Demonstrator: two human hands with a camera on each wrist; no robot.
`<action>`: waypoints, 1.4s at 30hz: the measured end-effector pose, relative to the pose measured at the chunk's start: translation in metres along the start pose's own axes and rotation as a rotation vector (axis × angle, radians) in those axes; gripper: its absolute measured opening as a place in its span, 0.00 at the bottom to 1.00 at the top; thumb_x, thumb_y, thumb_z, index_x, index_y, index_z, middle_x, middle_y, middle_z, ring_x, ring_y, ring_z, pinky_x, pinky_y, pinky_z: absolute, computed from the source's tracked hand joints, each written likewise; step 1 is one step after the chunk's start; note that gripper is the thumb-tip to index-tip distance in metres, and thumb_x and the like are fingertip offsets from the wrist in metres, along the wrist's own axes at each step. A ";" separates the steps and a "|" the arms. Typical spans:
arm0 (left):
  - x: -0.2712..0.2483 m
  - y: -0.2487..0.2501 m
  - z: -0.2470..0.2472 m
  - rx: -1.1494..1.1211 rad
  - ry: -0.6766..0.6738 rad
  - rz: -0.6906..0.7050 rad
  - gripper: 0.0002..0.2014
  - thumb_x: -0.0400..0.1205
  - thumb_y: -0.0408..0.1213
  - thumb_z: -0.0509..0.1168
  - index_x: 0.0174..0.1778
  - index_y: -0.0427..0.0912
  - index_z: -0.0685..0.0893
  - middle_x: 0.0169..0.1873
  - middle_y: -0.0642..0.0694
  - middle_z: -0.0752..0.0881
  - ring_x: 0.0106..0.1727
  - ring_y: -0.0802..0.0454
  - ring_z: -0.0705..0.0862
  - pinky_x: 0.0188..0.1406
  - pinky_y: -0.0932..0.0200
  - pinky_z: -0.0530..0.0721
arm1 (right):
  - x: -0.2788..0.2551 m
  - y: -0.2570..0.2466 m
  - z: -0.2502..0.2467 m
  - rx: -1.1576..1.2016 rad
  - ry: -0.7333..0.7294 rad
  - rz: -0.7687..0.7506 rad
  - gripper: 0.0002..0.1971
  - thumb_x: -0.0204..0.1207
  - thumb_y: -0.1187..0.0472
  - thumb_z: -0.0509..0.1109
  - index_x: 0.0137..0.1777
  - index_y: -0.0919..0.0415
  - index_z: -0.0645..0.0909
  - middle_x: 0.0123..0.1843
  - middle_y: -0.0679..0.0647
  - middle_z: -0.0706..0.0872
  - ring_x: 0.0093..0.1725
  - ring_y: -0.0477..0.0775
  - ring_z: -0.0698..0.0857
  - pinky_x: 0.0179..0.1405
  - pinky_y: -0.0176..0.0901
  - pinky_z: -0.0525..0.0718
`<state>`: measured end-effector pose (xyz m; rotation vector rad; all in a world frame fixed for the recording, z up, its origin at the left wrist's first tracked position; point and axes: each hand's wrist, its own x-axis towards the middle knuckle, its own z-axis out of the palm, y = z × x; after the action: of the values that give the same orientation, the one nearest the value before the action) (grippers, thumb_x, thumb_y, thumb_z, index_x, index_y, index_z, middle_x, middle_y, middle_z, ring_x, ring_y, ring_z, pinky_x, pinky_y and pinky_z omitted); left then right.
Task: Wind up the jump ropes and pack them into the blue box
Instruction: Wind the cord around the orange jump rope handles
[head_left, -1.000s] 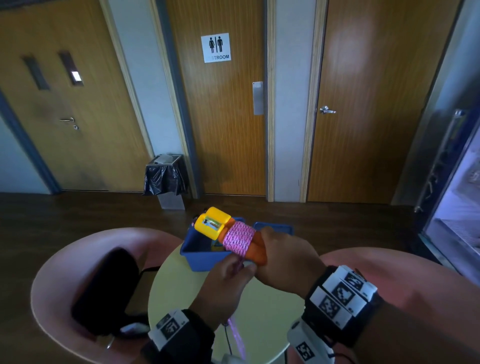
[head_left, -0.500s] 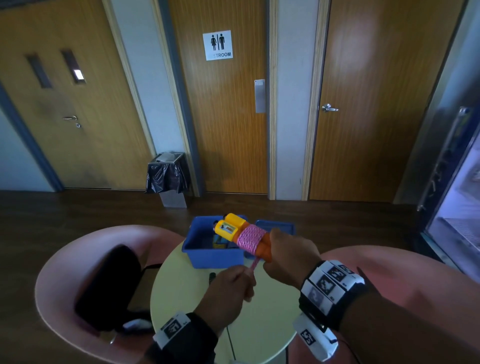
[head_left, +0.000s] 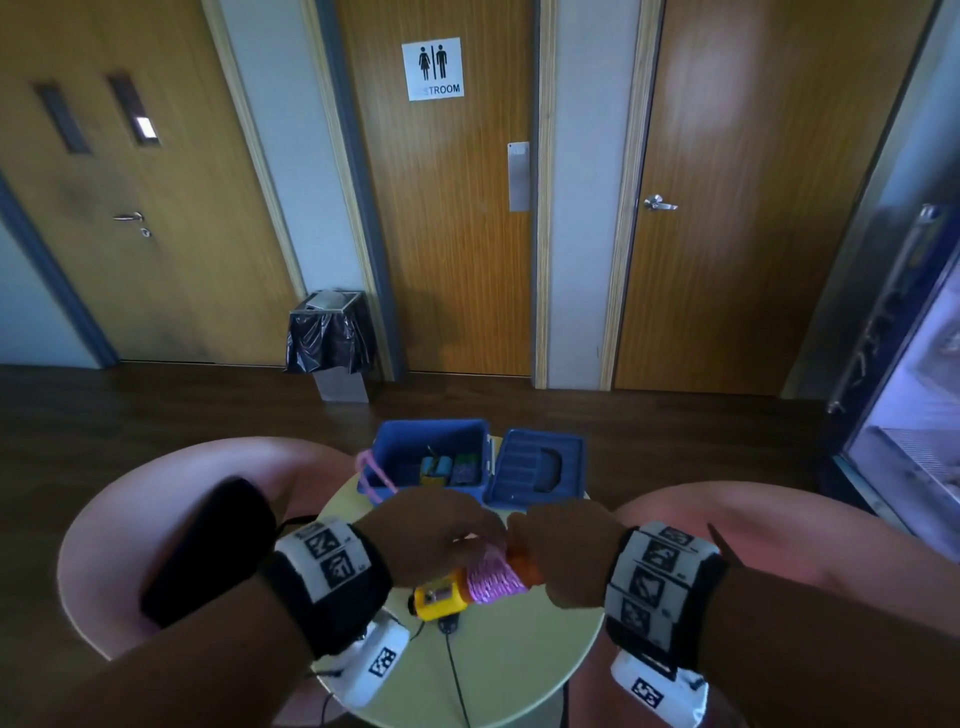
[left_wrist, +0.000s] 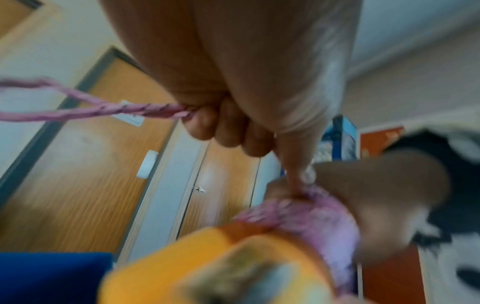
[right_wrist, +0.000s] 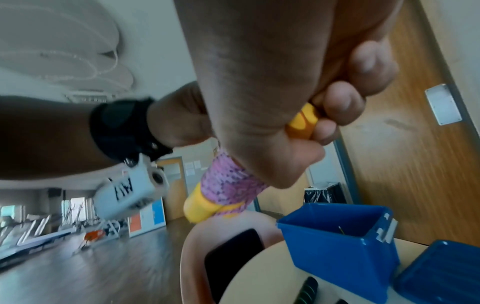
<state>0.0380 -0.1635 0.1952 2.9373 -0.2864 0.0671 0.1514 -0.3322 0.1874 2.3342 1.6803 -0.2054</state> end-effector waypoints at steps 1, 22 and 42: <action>0.002 -0.002 -0.002 0.037 0.031 0.065 0.13 0.85 0.52 0.58 0.59 0.59 0.85 0.47 0.55 0.89 0.50 0.56 0.86 0.50 0.57 0.82 | -0.002 0.001 -0.005 0.008 -0.008 -0.011 0.12 0.75 0.63 0.69 0.57 0.56 0.75 0.52 0.55 0.84 0.48 0.61 0.87 0.45 0.53 0.88; 0.027 -0.004 -0.019 -0.623 -0.022 -0.096 0.12 0.86 0.55 0.57 0.50 0.57 0.85 0.44 0.58 0.86 0.49 0.61 0.85 0.54 0.62 0.81 | -0.053 0.041 -0.045 0.421 0.257 -0.278 0.21 0.72 0.60 0.76 0.63 0.46 0.75 0.55 0.44 0.81 0.53 0.45 0.80 0.57 0.49 0.83; 0.033 0.060 0.044 -1.982 0.632 -0.400 0.30 0.68 0.43 0.81 0.61 0.34 0.78 0.53 0.31 0.74 0.48 0.40 0.74 0.50 0.45 0.72 | -0.040 0.002 -0.055 0.608 0.591 0.076 0.34 0.72 0.48 0.72 0.77 0.46 0.62 0.60 0.47 0.82 0.57 0.49 0.84 0.55 0.48 0.84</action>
<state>0.0601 -0.2356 0.1648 0.8694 0.2542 0.3630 0.1386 -0.3535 0.2509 3.1390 1.9859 0.0000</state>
